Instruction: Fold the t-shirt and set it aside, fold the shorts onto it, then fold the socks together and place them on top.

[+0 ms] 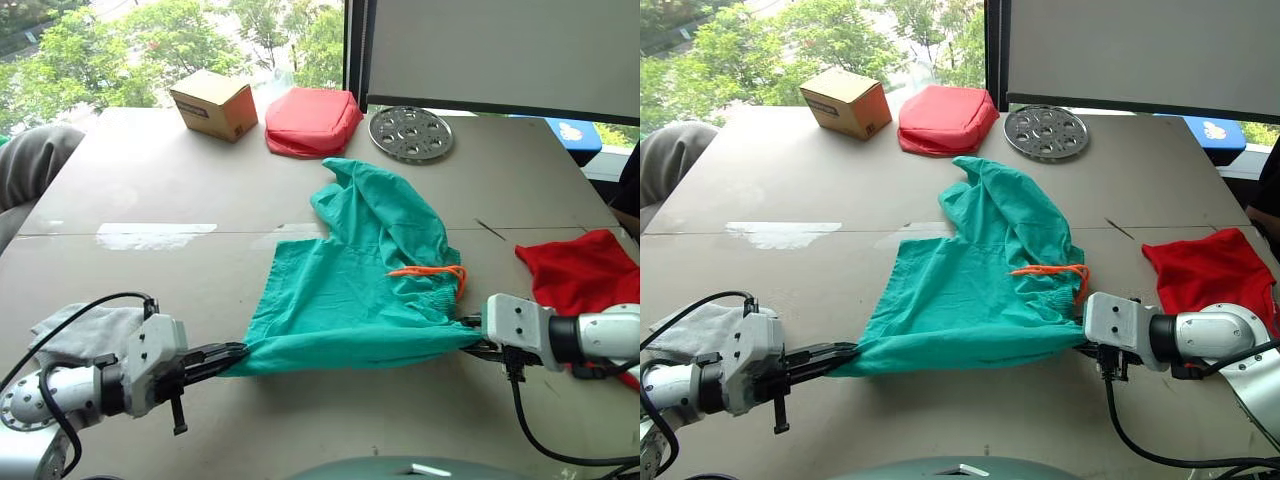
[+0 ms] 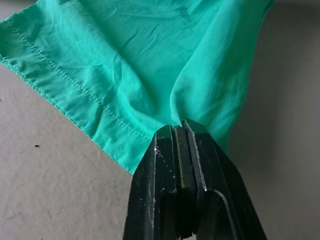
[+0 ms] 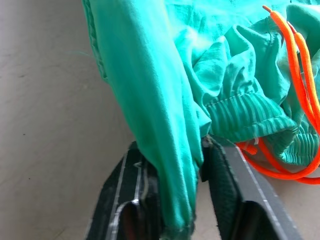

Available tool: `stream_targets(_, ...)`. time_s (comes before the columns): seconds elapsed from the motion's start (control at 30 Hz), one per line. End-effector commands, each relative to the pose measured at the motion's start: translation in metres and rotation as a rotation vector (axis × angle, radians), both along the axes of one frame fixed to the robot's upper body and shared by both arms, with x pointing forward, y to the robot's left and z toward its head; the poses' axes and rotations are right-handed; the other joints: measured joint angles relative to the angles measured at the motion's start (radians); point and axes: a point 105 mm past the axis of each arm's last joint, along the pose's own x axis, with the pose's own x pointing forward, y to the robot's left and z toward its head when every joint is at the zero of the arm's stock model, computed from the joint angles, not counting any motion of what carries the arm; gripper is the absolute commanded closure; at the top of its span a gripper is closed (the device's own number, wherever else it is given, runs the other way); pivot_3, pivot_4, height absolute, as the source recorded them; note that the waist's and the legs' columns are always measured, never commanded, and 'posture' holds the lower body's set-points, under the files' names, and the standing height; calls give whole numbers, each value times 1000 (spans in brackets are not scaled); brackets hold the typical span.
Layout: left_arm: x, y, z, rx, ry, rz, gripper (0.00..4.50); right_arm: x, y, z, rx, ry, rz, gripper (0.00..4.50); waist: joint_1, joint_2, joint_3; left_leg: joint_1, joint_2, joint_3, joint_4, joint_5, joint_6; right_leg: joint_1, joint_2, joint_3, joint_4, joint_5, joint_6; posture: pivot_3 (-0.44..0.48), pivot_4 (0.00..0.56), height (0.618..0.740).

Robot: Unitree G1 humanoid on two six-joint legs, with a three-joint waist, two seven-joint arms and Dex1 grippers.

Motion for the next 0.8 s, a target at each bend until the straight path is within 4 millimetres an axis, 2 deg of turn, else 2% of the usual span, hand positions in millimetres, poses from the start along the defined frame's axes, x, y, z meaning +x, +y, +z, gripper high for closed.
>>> stream_targets(0.03,1,0,-1,4,-12,-3,4500,4,-3,2,-86,-173,82,1392,-1,0,0,0,0,0,0,0,0,0,0,0,0,0,0,0,150,739)
stream_targets(0.07,2,1,-1,4,-11,-1,4500,4,-5,0,-116,-218,117,859,-1,0,0,0,0,0,0,0,0,0,0,0,0,0,0,0,150,739)
stream_targets(0.13,3,1,-2,3,-9,-1,4500,16,-10,3,-180,-407,140,859,-2,0,0,0,0,0,0,0,0,0,0,0,0,0,1,0,150,739)
stream_targets(0.3,8,3,0,0,-11,-8,4500,6,-6,-1,-207,-552,302,859,-1,0,-1,0,0,1,1,0,0,1,0,0,0,-1,1,0,150,739)
stream_targets(0.57,9,5,1,1,-14,-6,4500,-2,1,-17,-150,-554,334,859,-4,0,-1,1,0,1,1,0,0,2,1,0,1,0,1,0,150,739)
stream_targets(0.8,9,5,1,2,-17,2,4500,-4,-13,-27,-207,-534,351,859,-2,0,-1,2,0,1,1,0,0,2,1,0,1,0,1,0,150,739)
